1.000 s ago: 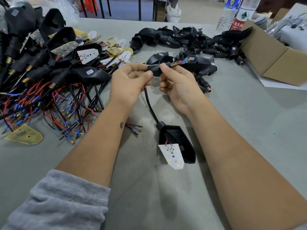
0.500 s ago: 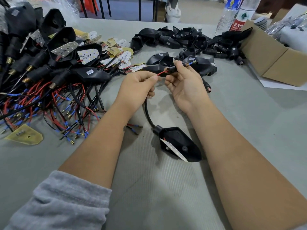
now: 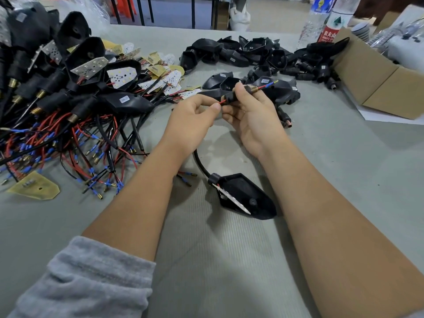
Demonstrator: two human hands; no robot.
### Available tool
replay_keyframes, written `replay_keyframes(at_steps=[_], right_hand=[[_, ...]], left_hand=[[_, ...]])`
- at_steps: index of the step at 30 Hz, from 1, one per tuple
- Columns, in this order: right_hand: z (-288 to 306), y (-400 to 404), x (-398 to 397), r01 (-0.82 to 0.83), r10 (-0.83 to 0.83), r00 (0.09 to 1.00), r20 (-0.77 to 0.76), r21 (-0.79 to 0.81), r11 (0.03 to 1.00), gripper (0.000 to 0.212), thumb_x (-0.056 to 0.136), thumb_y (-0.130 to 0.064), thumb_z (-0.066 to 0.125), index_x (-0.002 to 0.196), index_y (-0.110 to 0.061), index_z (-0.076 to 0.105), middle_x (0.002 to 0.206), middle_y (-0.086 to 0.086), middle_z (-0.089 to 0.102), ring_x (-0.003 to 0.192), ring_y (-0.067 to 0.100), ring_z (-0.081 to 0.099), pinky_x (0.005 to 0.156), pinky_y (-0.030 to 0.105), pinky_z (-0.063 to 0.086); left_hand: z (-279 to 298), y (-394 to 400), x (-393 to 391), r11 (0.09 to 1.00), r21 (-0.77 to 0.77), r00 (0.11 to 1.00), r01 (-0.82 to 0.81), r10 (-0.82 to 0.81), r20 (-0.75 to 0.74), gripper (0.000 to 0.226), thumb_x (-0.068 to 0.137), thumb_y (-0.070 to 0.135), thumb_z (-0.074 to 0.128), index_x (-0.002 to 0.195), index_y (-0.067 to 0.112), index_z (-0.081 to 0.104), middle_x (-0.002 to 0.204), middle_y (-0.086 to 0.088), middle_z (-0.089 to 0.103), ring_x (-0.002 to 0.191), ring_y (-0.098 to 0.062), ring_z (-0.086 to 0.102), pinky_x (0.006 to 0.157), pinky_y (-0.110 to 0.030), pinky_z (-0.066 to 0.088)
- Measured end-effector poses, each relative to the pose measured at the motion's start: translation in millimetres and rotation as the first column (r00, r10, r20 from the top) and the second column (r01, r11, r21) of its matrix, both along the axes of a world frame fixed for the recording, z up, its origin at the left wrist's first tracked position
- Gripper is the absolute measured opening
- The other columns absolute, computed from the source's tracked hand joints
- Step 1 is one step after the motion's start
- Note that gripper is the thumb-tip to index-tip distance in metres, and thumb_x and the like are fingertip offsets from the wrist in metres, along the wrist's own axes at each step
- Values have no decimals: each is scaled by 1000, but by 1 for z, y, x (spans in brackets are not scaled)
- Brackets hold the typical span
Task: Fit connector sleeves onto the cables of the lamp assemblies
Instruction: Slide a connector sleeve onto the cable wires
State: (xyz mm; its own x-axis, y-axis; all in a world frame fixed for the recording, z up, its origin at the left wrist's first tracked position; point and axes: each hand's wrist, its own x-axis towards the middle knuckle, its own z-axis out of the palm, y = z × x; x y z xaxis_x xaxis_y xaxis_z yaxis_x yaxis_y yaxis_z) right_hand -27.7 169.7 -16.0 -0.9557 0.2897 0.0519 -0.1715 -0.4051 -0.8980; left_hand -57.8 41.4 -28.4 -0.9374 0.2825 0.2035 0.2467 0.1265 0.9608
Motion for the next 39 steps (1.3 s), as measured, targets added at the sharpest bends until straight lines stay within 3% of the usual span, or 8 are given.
replay_keyframes(at_steps=[3,7,11,14,18,24,34,39], right_hand=[[-1,4,-2,10,-15,999,-31,-143,990,8,103,-16,46,97,-11,47,84,16,66,62,19,67,64,28,58],[-1,7,-2,0,-13,999,-51,-240,971,11,104,-19,43,102,-9,46,80,17,69,70,24,71,66,32,60],[-1,8,-1,-38,32,999,-34,-199,979,12,102,-19,48,95,-10,50,77,15,71,69,21,71,68,31,60],[-2,6,-1,-75,75,997,-9,-96,993,8,101,-13,50,94,-10,51,77,13,68,62,18,68,68,29,60],[-3,4,-1,-98,98,995,-6,-25,995,7,100,-7,51,94,-11,52,80,12,65,65,17,68,72,28,60],[-3,5,-3,33,-37,998,-51,-85,996,11,100,-3,49,92,-11,49,81,14,62,67,21,66,77,34,58],[0,3,-1,91,-112,989,-101,-194,977,11,101,-5,46,93,-13,48,85,14,63,69,19,66,75,29,58],[2,3,0,80,-88,995,-46,-153,985,6,100,-10,52,94,-12,50,79,11,66,61,15,62,63,25,55]], left_hand=[[1,-2,-2,999,45,996,19,-22,81,11,97,18,56,88,21,61,65,1,57,43,-6,50,46,-20,42],[-1,-5,-3,998,57,997,35,-38,60,18,98,11,54,87,22,63,66,1,56,45,-7,53,45,-20,44],[-1,-7,-5,999,48,1000,3,-3,6,22,98,14,55,85,29,64,54,13,52,42,-1,41,42,-15,35],[-2,-7,-4,1000,-11,998,-8,7,-59,21,96,13,57,83,29,65,52,16,52,47,4,46,49,-8,36],[-3,-3,-7,998,-42,999,-50,51,6,12,96,18,56,85,24,60,61,9,55,45,3,45,50,-16,35],[0,-1,-7,999,45,988,-19,12,153,15,97,13,50,87,20,61,53,8,54,40,-5,38,40,-20,32],[-1,-2,-7,998,-62,999,32,-30,24,24,101,21,46,85,26,63,43,17,42,40,-1,35,42,-16,30],[0,-4,-6,999,-50,1000,3,-4,-7,26,101,16,47,82,25,62,40,19,43,37,0,35,41,-11,29]])
